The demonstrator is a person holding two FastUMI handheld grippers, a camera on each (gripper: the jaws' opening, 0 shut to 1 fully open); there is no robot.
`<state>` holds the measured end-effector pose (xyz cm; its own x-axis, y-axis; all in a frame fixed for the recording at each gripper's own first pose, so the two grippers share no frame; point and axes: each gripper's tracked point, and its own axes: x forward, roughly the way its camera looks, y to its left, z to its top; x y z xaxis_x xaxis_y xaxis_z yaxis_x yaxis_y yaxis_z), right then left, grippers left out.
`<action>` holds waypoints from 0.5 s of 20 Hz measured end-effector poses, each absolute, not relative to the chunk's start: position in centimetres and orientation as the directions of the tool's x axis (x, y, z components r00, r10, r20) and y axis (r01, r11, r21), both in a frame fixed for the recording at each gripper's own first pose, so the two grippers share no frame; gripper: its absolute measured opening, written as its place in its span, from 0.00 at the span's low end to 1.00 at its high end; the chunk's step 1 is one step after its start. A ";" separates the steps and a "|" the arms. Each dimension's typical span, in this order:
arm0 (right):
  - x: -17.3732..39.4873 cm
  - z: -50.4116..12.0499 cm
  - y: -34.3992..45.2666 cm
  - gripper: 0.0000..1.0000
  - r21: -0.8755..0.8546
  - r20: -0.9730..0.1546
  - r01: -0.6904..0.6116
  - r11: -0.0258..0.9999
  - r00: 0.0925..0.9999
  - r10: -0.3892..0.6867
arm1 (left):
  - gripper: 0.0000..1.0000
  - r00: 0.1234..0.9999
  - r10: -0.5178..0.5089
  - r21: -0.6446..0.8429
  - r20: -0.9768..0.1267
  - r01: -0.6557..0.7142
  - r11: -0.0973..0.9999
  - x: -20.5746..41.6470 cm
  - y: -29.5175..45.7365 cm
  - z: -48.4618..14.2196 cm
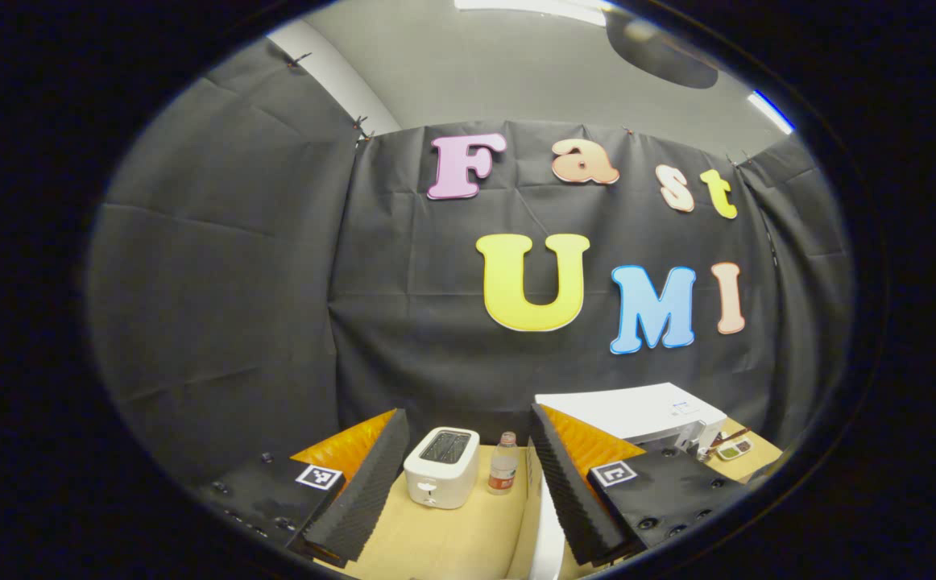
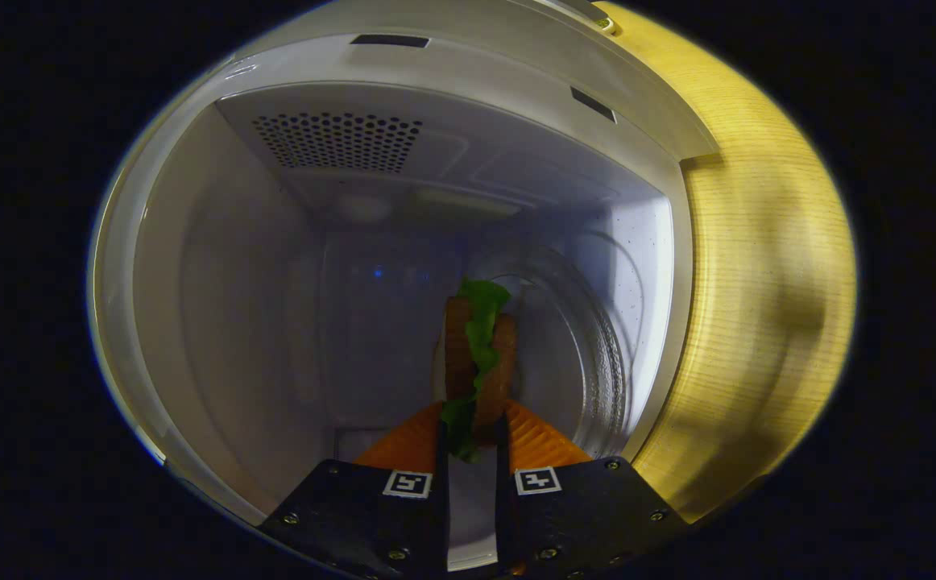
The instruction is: Open the microwave oven with the left hand, put the food in, and close the microwave oven.
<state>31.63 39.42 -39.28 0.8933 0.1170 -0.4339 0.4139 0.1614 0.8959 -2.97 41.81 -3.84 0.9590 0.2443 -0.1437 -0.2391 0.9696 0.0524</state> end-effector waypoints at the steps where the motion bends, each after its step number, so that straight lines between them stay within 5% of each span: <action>1: 31.5 -39.4 39.5 0.23 0.892 -0.440 0.418 0.170 0.890 0.120 | 0.94 0.960 0.245 0.052 -0.139 -0.240 0.969 -2.9 41.7 -3.8; 3: 31.4 -39.3 39.5 0.23 0.884 -0.457 0.433 0.177 0.881 0.120 | 0.94 0.962 0.242 0.052 -0.127 -0.237 0.970 -2.9 41.6 -3.3; 6: 30.3 -40.4 39.9 0.46 0.834 -0.534 0.494 0.247 0.835 0.136 | 0.96 0.963 0.239 0.046 -0.126 -0.235 0.971 -3.0 41.3 -3.4; 9: 28.3 -39.9 40.1 0.55 0.822 -0.541 0.474 0.316 0.822 0.175 | 0.96 0.966 0.228 0.037 -0.123 -0.225 0.974 -3.0 40.5 -3.4; 10: 27.7 -39.4 40.2 0.72 0.819 -0.538 0.454 0.352 0.820 0.194 | 0.96 0.968 0.222 0.035 -0.122 -0.219 0.975 -2.9 40.1 -3.4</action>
